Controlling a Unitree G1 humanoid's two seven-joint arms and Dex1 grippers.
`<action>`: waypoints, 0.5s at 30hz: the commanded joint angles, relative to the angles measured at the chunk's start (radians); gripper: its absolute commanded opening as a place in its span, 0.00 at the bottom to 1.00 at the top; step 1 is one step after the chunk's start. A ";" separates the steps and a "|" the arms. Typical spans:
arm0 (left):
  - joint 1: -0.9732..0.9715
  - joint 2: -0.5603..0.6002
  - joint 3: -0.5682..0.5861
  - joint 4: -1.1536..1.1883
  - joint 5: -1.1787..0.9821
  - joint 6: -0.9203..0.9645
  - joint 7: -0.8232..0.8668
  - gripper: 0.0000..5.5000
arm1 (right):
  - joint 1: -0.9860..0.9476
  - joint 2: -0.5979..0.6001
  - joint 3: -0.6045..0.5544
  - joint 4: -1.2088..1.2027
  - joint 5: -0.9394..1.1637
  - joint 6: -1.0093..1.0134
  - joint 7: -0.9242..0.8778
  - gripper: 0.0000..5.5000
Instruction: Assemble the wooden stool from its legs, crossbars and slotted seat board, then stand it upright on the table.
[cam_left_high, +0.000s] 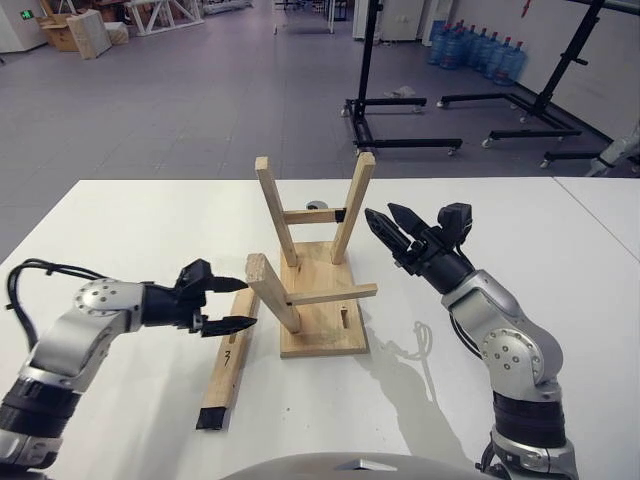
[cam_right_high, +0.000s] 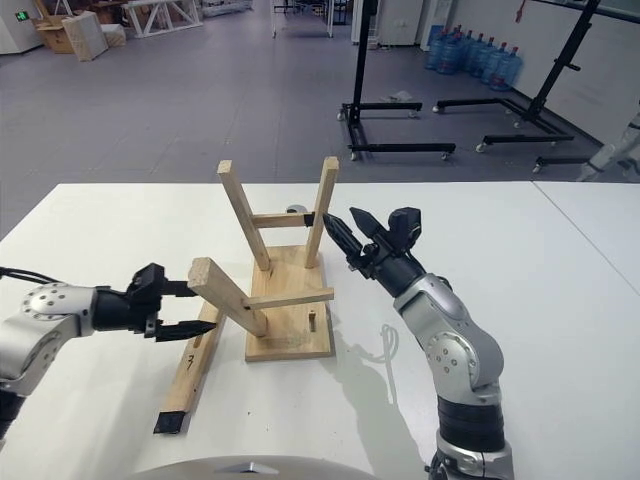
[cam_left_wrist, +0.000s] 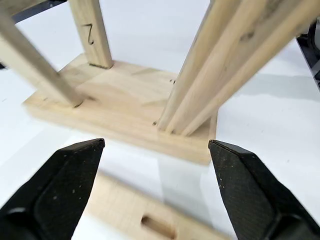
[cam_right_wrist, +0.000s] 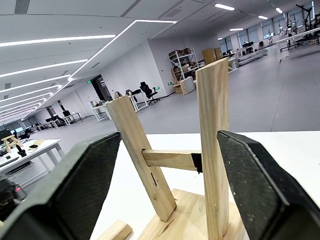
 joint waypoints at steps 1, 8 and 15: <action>0.080 0.018 0.108 -0.048 0.049 0.032 0.124 0.69 | 0.009 -0.020 -0.019 -0.022 0.009 0.002 0.000 0.64; 0.237 -0.272 0.095 -0.312 0.055 0.332 0.592 0.69 | -0.010 -0.063 -0.024 -0.021 0.031 0.046 0.012 0.64; 0.333 -0.359 -0.030 -0.488 0.191 0.492 0.854 0.87 | -0.027 -0.112 -0.034 -0.036 0.070 0.106 0.013 0.64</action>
